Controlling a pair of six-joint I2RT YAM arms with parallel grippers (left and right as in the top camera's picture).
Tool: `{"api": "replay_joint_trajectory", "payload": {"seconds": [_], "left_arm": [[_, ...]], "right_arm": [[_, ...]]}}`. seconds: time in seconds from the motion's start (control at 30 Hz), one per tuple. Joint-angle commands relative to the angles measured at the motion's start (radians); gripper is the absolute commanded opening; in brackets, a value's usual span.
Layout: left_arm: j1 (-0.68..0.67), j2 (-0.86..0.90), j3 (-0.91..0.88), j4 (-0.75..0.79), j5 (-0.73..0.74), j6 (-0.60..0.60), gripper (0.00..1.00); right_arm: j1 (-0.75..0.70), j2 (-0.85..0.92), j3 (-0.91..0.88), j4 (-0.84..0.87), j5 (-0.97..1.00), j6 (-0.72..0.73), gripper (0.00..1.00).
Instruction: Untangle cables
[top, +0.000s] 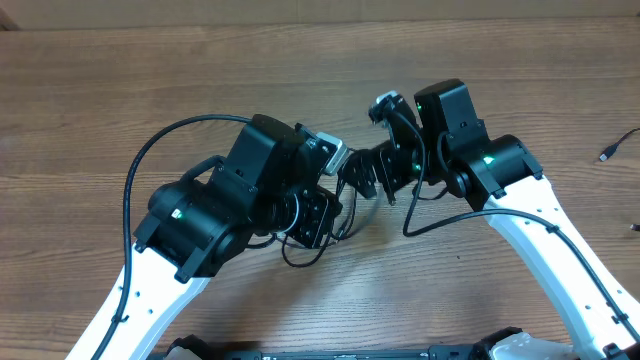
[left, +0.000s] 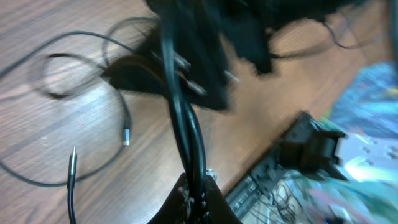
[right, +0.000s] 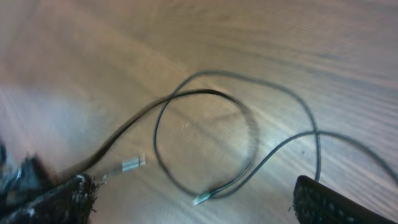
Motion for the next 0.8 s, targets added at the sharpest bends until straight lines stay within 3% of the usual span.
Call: {"api": "replay_joint_trajectory", "payload": {"seconds": [0.0,0.07,0.1,0.17,0.23,0.3,0.57,0.67,0.77], "left_arm": [[-0.009,-0.018,0.04,-0.021,0.089,0.031,0.06],[-0.02,-0.019,0.046,-0.027,0.086,0.031,0.06],[-0.025,-0.021,0.046,-0.026,0.085,0.031,0.06],[-0.032,-0.025,0.046,-0.026,0.085,0.031,0.06],[-0.035,-0.031,0.046,-0.026,0.084,0.032,0.06],[-0.035,-0.038,0.047,-0.026,0.084,0.032,0.06],[-0.035,-0.057,0.048,-0.032,0.073,0.035,0.06],[-0.035,-0.063,0.048,-0.034,0.073,0.035,0.06],[-0.035,-0.072,0.048,-0.037,0.072,0.039,0.06]], "right_arm": [[0.004,0.0,-0.022,0.059,0.123,0.204,0.89],[0.004,0.002,-0.022,0.088,0.19,0.277,0.65],[0.004,0.002,-0.022,0.098,0.217,0.309,0.56],[0.004,0.002,-0.022,0.11,0.257,0.35,0.49],[0.004,0.002,-0.022,0.122,0.306,0.381,0.22],[0.004,0.003,-0.022,0.13,0.372,0.421,0.08],[0.003,0.003,-0.022,0.186,0.462,0.458,0.07],[-0.002,0.003,-0.022,0.199,0.514,0.487,0.16],[-0.019,0.003,-0.022,0.194,0.59,0.572,0.37]]}}
